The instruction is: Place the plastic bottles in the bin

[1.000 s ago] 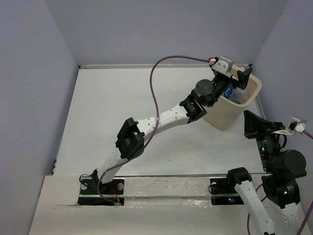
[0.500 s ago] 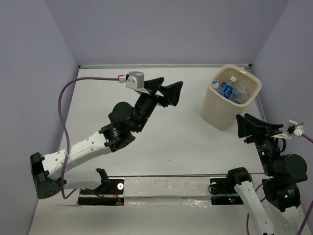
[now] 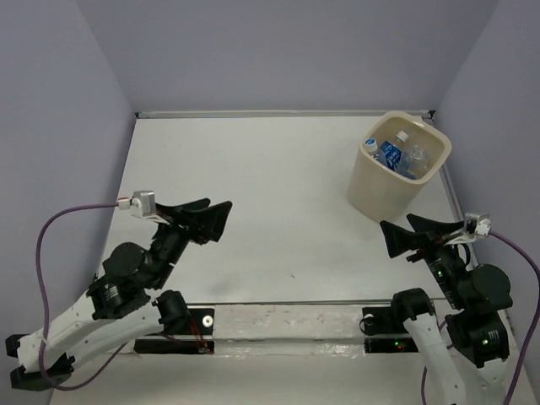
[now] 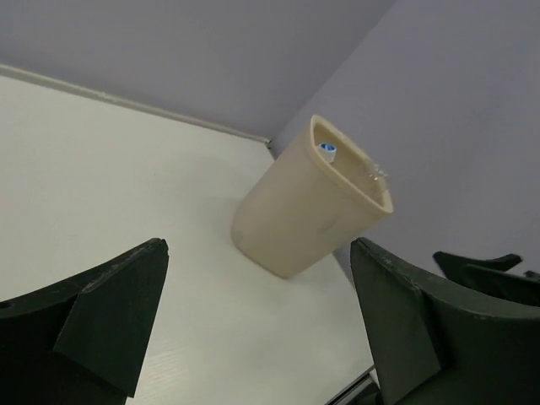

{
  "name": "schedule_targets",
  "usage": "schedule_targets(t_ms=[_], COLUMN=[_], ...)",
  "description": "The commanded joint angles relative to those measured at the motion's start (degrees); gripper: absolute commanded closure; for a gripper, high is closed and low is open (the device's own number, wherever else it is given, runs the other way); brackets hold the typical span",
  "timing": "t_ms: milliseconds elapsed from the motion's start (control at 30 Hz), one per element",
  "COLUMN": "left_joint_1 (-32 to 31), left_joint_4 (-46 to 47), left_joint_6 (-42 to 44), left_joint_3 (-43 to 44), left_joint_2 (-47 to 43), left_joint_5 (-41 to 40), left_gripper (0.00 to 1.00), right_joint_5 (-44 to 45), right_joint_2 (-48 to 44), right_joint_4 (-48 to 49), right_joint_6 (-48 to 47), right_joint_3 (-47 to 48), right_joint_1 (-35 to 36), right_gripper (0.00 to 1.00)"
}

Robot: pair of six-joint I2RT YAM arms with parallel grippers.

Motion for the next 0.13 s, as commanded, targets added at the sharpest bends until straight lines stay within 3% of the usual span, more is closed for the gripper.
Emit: schedule_targets(t_ms=[0, 100], left_joint_1=[-0.25, -0.25], left_joint_4=[-3.54, -6.44], left_joint_6=[0.93, 1.63], left_joint_3=[-1.78, 0.32], left_joint_2=[-6.66, -6.59], left_joint_5=[0.11, -0.59], left_gripper=[0.01, 0.01], right_joint_5=[-0.37, -0.46], right_joint_2=[1.11, 3.21], right_joint_4=[-2.63, -1.92], right_joint_6=[0.95, -0.27], right_joint_3=[0.93, 3.65], right_joint_1=[-0.01, -0.01], right_gripper=[0.0, 0.0])
